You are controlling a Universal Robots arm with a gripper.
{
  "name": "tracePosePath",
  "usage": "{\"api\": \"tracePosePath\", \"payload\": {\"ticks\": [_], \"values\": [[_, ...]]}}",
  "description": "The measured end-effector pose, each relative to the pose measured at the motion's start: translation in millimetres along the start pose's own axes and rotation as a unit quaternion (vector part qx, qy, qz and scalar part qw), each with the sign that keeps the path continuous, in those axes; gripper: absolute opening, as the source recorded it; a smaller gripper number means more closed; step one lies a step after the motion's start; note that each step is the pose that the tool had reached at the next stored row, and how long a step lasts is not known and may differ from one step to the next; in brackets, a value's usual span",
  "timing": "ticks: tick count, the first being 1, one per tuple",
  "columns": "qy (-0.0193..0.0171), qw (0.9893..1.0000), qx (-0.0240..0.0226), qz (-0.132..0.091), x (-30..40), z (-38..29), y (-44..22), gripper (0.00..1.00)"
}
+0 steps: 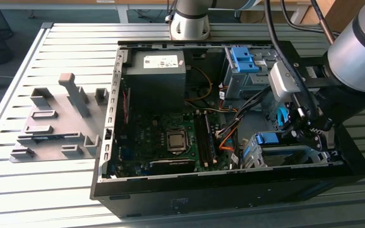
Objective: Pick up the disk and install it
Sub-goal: 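Insert the second disk wire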
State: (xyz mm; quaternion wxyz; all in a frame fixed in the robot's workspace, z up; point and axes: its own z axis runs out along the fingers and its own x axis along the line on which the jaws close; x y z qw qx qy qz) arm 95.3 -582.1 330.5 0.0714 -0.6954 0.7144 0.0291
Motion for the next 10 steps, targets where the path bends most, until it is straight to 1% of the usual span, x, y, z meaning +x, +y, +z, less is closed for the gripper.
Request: {"api": "tracePosePath", "payload": {"ticks": [5,10], "values": [[0.0002,1.0000,-0.0009,0.000,0.7,3.4,-0.2,0.16],[0.0001,1.0000,-0.0012,0.000,0.8,3.9,-0.2,0.16]]}}
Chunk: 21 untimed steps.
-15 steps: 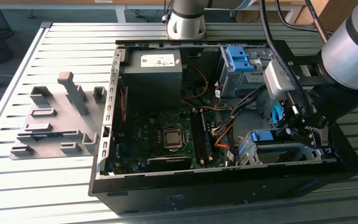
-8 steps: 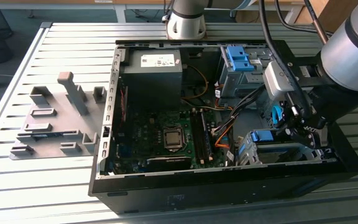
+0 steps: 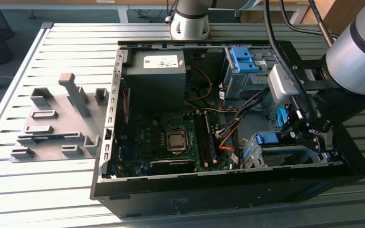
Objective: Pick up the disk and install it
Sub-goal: 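Insert the second disk wire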
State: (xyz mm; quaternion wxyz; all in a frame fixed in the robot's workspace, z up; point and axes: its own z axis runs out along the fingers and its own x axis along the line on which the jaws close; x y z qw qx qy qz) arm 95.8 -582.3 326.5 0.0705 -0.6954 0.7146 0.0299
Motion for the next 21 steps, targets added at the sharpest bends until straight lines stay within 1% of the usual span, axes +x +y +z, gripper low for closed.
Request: {"api": "tracePosePath", "payload": {"ticks": [7,8,11,17,21], "values": [[-0.0004,1.0000,-0.0001,0.000,0.0,0.2,0.0,0.17],[-0.0005,1.0000,-0.0001,0.000,0.0,-0.1,0.0,0.24],[-0.0012,1.0000,-0.0002,0.000,-0.6,-4.0,-0.3,0.24],[-0.0022,1.0000,-0.0007,0.000,-2.4,-16.2,-0.9,0.24],[-0.0025,1.0000,-0.0008,0.000,-2.5,-17.0,-1.0,0.22]]}}
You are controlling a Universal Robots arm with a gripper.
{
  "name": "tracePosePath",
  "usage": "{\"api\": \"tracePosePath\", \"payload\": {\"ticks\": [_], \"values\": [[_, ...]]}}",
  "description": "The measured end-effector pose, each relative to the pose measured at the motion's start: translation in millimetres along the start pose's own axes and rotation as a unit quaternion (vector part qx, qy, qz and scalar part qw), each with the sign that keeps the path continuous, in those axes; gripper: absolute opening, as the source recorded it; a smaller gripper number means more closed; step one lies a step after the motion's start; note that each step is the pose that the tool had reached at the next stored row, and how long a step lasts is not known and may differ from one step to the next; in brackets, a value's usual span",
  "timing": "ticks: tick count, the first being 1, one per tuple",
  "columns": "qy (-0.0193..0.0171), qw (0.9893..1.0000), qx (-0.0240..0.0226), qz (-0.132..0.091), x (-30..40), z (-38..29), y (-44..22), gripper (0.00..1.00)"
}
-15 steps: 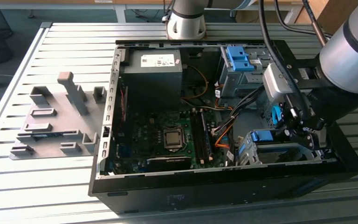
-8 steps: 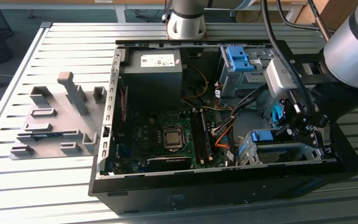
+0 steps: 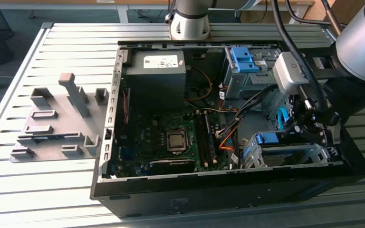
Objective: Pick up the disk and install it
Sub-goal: 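Insert the second disk wire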
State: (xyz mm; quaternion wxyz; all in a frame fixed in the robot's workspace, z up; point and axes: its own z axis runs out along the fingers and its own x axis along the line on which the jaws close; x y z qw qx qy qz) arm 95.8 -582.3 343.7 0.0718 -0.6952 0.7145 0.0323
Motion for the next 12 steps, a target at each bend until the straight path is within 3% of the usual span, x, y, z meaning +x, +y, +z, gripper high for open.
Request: {"api": "tracePosePath", "payload": {"ticks": [3,12], "values": [[0.0001,1.0000,0.0000,0.000,0.0,-0.1,0.0,0.11],[-0.0004,1.0000,0.0000,0.000,0.0,-0.1,0.0,0.11]]}}
